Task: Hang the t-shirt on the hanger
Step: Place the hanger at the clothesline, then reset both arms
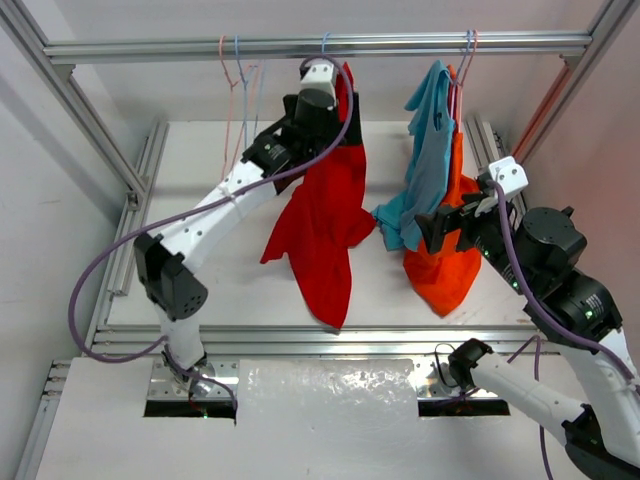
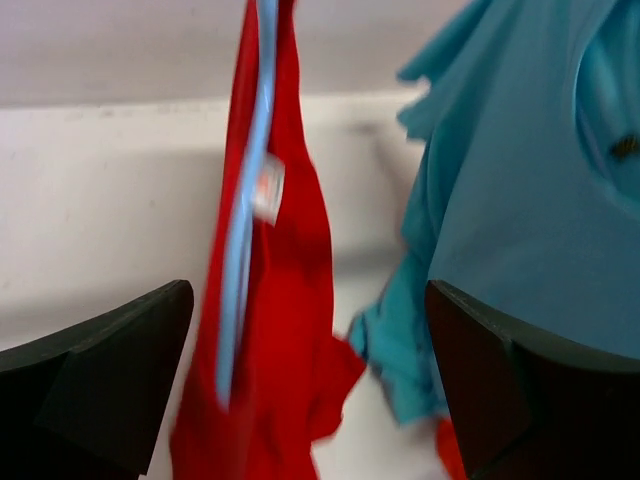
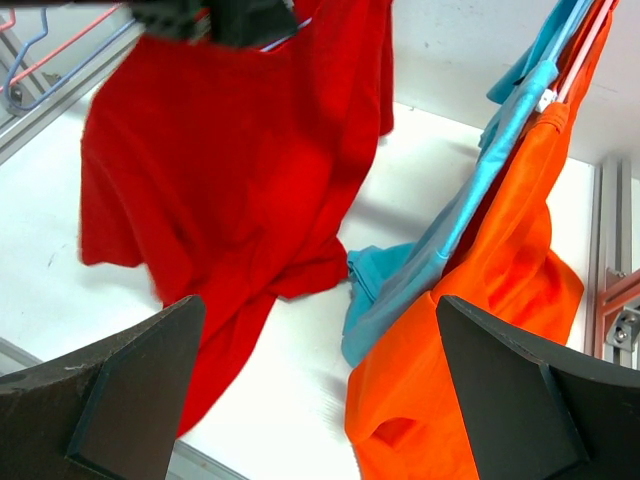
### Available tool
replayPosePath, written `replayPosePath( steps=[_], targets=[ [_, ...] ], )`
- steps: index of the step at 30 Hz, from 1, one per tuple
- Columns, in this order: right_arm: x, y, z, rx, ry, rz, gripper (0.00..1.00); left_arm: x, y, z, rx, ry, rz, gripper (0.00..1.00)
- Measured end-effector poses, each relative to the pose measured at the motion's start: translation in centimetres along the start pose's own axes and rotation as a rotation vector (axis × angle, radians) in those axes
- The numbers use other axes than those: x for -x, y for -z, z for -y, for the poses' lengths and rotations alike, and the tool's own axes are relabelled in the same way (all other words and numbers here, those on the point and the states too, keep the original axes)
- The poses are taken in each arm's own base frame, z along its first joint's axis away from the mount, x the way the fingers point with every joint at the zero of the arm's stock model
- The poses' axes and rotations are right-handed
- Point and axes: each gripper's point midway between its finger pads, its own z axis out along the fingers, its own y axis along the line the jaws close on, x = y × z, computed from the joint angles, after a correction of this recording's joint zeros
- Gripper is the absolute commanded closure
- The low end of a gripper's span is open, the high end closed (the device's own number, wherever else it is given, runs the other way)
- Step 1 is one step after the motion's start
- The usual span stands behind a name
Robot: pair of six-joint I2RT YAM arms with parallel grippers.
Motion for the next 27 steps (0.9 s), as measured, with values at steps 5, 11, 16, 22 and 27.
replayPosePath(
  steps=[5, 11, 16, 22, 27],
  targets=[
    [-0.3, -0.2, -0.1, 0.001, -0.003, -0.011, 0.01, -1.2, 5.2, -0.9, -0.015, -0.010, -0.026, 0.00],
    [-1.6, -0.5, -0.2, -0.001, -0.020, -0.040, 0.01, 2.4, 13.4, -3.4, -0.055, 0.062, 0.090, 0.00],
    [-3.6, -0.5, -0.3, -0.004, -0.037, -0.095, 0.01, 4.9, 17.4, -6.1, -0.006, 0.122, 0.184, 0.00],
    [-6.8, 1.6, 1.1, -0.081, -0.083, -0.141, 0.01, -0.5, 21.0, -12.1, 0.155, 0.122, 0.108, 0.00],
    [-9.5, 4.4, 2.6, -0.149, -0.105, -0.151, 0.01, -4.0, 25.9, -18.2, 0.278, 0.123, 0.138, 0.00]
  ],
)
